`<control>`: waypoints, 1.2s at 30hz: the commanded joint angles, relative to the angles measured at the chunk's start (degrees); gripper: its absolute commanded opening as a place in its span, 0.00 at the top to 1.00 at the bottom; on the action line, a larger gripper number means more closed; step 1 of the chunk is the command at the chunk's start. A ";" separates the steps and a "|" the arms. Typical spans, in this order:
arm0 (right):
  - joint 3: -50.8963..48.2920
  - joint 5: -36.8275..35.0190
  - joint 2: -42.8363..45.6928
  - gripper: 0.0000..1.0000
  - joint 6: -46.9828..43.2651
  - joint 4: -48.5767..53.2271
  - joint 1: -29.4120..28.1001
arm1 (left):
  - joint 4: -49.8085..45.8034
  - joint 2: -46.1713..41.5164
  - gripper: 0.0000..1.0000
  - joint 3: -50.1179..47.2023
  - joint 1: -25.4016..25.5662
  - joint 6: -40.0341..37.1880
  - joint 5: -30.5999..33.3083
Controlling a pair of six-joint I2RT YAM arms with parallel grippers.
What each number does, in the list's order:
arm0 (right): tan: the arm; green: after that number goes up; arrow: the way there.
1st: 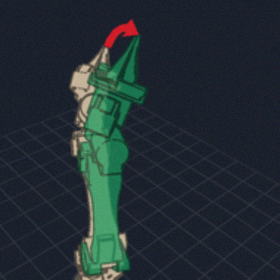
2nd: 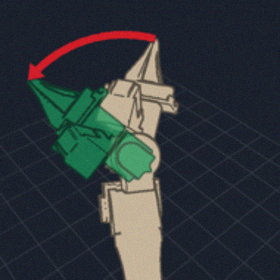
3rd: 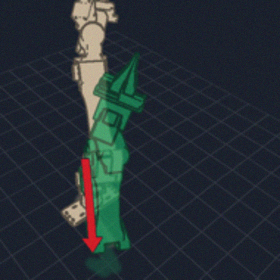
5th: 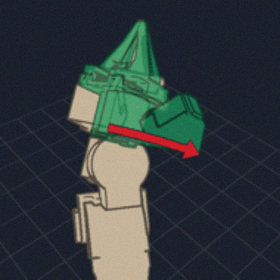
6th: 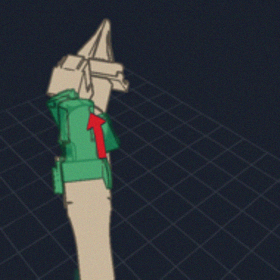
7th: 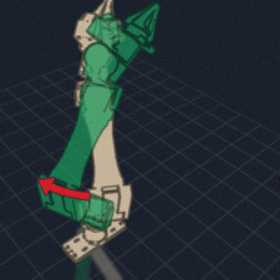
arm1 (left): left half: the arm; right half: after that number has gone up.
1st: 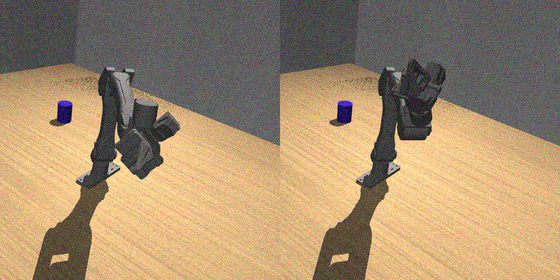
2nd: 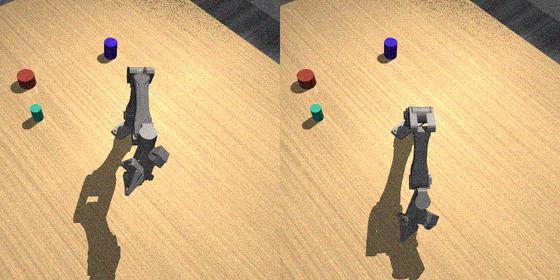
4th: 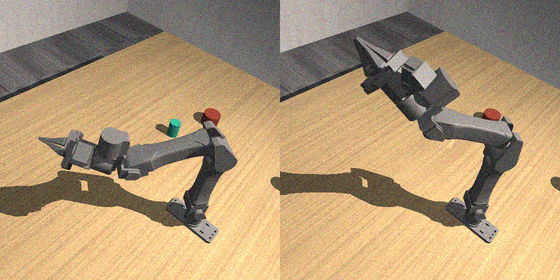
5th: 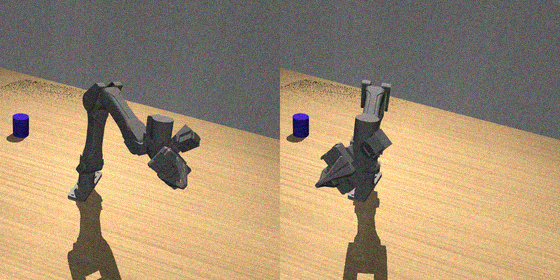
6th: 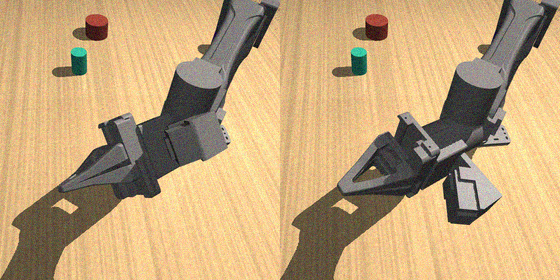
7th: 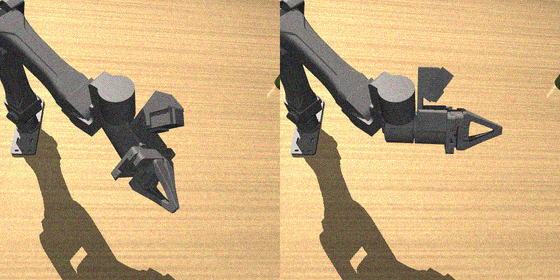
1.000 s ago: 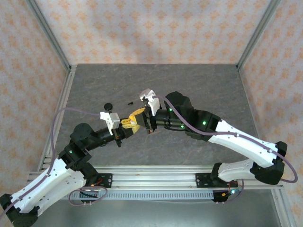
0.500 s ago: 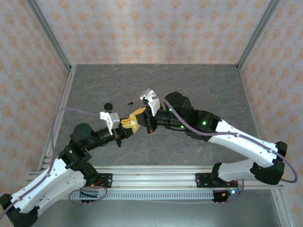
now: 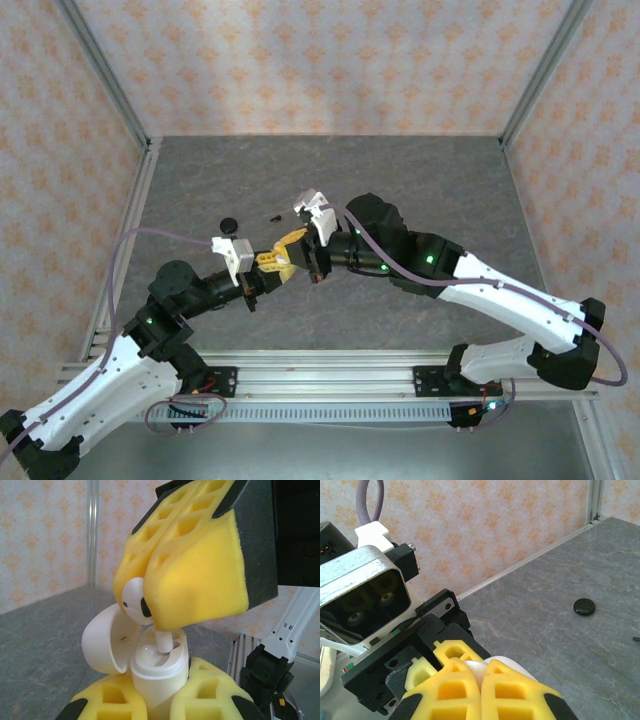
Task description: Insert wireless bluetooth earbuds into charging case
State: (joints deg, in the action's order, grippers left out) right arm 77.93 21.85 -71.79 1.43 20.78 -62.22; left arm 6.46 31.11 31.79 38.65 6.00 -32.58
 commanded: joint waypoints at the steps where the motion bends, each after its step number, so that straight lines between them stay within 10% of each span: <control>1: 1.20 3.90 -1.40 1.00 0.54 3.62 -0.45 | 3.31 -0.97 1.00 2.13 0.47 0.14 0.59; 36: 4.43 1.76 -1.01 1.00 0.94 11.14 -0.45 | 3.72 -1.94 1.00 0.63 0.48 -1.34 1.03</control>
State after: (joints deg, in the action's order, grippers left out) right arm 80.93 22.33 -72.66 1.83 25.89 -62.22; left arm 5.32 30.35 31.77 39.03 5.87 -32.73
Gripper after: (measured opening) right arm 0.062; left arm 0.099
